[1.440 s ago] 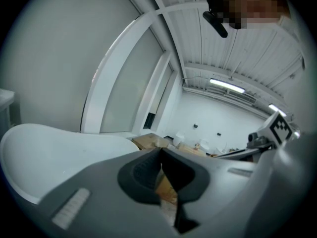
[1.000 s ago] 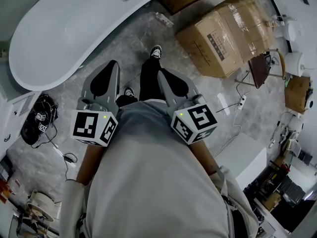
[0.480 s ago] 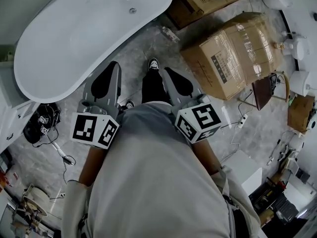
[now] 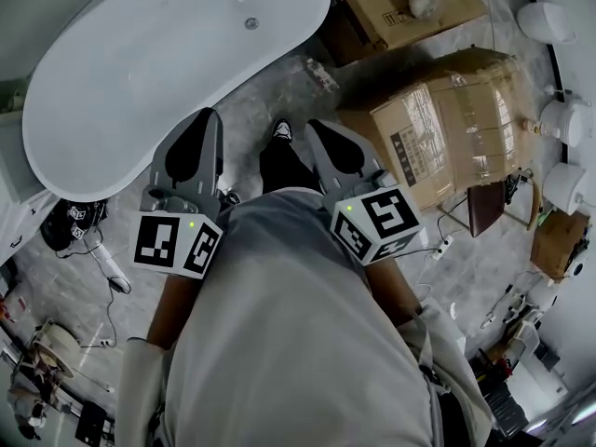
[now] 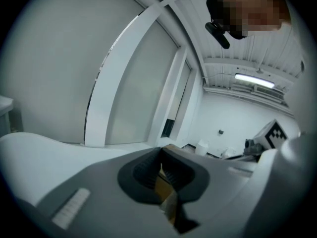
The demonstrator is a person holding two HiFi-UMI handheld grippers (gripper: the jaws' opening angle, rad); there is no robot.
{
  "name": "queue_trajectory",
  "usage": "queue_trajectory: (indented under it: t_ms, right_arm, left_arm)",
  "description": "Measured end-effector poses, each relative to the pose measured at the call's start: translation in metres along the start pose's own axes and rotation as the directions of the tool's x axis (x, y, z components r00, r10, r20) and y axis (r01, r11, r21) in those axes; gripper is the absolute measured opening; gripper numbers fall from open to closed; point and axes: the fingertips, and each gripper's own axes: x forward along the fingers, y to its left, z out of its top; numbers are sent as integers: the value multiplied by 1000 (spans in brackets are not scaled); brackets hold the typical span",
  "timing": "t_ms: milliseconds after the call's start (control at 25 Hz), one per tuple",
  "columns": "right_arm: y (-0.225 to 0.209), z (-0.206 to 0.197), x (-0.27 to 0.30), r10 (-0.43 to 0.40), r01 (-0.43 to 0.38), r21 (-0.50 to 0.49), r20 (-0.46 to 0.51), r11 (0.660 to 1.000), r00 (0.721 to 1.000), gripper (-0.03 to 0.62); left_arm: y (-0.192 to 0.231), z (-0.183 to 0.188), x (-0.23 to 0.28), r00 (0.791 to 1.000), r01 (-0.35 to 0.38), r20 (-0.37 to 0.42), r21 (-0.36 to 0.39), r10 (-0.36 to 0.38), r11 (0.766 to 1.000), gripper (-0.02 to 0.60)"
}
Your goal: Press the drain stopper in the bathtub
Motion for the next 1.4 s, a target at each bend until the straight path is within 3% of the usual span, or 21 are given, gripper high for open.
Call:
queue_trajectory:
  t_ms: [200, 440, 1120, 1400]
  right_arm:
    - [-52, 24, 18, 52, -52, -7, -16, 999, 999, -12]
    - [-82, 25, 36, 110, -111, -29, -50, 993, 993, -12]
    - [-104, 30, 64, 137, -142, -61, -77, 988, 988, -12]
    - [-92, 41, 99, 137, -145, -80, -103, 986, 985, -12]
  left_arm:
    - [-17, 15, 54, 999, -36, 4, 17, 36, 999, 0]
    - [-25, 18, 85, 996, -85, 22, 17, 84, 996, 0]
    - [-12, 14, 98, 988, -152, 14, -4, 152, 988, 0]
    - [22, 23, 104, 987, -161, 17, -3, 161, 987, 0]
